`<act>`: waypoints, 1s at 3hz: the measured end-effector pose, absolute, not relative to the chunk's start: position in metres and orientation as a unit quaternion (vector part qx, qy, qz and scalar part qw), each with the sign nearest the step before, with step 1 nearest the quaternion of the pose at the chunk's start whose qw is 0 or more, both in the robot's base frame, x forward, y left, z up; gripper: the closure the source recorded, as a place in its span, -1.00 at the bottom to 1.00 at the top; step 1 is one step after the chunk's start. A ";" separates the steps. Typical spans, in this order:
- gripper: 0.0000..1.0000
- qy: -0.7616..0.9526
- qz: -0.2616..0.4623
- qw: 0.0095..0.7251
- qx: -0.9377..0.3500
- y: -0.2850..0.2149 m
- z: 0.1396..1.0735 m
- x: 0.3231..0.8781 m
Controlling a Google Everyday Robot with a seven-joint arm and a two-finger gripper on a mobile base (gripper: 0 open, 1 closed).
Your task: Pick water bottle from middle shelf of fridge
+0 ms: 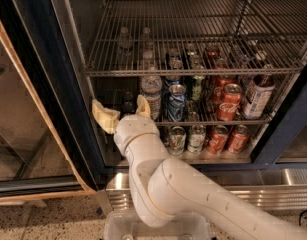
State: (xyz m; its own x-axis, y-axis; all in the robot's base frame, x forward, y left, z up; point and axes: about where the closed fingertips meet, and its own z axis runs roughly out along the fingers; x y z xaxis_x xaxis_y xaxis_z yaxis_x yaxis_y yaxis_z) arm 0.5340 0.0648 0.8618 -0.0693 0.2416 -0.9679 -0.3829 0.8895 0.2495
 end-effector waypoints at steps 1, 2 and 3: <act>-0.46 0.715 0.226 0.659 -0.060 0.070 0.848 0.557; -0.58 0.728 0.218 0.647 -0.066 0.075 0.837 0.579; -0.52 0.738 0.212 0.636 -0.077 0.082 0.832 0.587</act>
Offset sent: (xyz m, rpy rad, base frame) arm 0.0703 0.0171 -0.0368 -0.0900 0.1172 0.0168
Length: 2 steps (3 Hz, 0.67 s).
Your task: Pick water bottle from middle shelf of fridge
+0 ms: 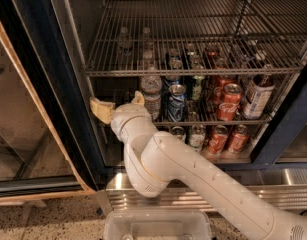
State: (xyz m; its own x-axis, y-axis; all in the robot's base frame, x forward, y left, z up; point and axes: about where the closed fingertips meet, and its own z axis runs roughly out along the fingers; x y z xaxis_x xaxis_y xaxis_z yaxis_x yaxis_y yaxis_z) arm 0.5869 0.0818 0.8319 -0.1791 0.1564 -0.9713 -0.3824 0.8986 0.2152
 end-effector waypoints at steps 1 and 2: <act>-0.32 0.738 0.212 0.636 -0.077 0.082 0.832 0.587; -0.30 0.738 0.212 0.636 -0.077 0.082 0.832 0.587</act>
Offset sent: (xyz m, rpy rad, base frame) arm 0.0004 0.0002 -0.0002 -0.0008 0.0012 0.0006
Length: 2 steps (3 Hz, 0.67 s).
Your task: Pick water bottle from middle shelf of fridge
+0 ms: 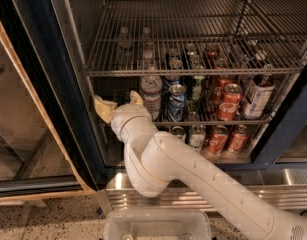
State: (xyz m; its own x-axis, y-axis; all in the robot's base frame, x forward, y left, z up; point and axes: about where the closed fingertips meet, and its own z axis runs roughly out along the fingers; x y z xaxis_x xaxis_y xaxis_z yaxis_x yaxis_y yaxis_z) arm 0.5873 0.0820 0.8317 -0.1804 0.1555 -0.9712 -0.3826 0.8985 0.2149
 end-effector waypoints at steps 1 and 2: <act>-0.44 0.738 0.212 0.636 -0.077 0.082 0.832 0.587; -0.50 0.736 0.206 0.641 -0.077 0.082 0.834 0.598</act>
Offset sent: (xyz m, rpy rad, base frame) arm 0.0253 0.0002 0.0056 -0.0179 -0.0323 -0.0229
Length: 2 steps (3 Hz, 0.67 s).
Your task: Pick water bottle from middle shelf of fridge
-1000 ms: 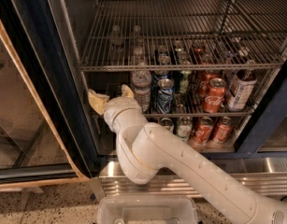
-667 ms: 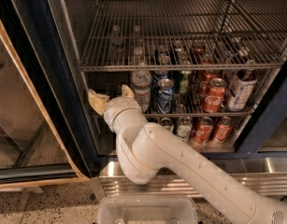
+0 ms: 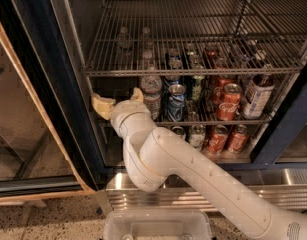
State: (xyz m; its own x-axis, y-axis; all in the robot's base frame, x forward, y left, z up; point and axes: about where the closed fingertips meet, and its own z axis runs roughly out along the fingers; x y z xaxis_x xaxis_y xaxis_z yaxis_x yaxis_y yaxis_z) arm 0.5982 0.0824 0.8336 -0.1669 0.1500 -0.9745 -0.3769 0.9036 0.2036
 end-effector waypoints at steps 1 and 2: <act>-0.44 0.734 0.198 0.645 -0.074 0.079 0.833 0.613; -0.40 0.734 0.194 0.646 -0.076 0.079 0.833 0.627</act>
Offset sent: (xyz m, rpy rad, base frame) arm 0.0464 -0.0045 0.0002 -0.0267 -0.0166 -0.0247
